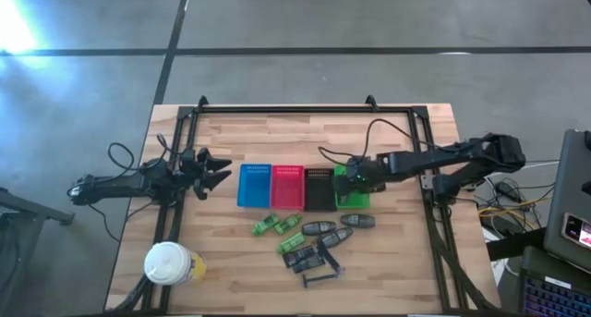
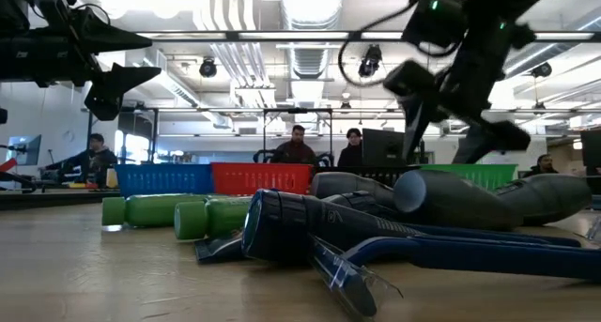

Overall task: Pick & Place Travel size toiletries
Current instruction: Put the deodorant into the green bin

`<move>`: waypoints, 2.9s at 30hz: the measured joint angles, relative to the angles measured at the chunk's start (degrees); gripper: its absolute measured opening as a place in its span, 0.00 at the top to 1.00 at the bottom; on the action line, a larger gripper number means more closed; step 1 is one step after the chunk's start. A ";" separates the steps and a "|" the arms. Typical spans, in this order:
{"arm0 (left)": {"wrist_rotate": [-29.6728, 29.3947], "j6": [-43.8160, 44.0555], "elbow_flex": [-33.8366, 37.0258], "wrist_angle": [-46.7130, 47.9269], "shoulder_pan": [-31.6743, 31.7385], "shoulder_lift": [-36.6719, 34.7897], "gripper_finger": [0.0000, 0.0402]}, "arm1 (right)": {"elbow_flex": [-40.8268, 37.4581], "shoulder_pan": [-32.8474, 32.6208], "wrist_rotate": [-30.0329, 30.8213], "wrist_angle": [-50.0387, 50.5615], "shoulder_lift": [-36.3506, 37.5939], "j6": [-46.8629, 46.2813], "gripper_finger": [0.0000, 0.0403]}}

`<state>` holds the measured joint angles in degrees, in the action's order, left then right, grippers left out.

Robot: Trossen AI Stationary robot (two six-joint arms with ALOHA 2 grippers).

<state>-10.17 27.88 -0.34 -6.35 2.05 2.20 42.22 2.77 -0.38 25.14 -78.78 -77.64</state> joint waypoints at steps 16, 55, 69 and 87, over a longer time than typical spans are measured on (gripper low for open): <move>-0.01 0.00 0.00 0.00 0.00 0.00 0.42 | 3.02 -28.78 5.81 25.26 9.58 14.88 0.11; 0.00 0.00 0.00 0.00 0.00 -0.02 0.42 | 3.94 -31.49 10.48 10.31 -11.19 38.87 0.14; 0.00 0.00 0.00 0.00 0.01 0.00 0.42 | 5.28 -30.91 12.54 9.22 -13.07 28.28 0.22; 0.00 0.00 0.00 0.02 0.00 -0.02 0.42 | 6.85 -31.68 10.01 11.76 -15.40 27.53 0.51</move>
<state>-10.17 27.88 -0.34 -6.33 2.04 2.17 49.07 -28.91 9.63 36.90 -94.18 -50.11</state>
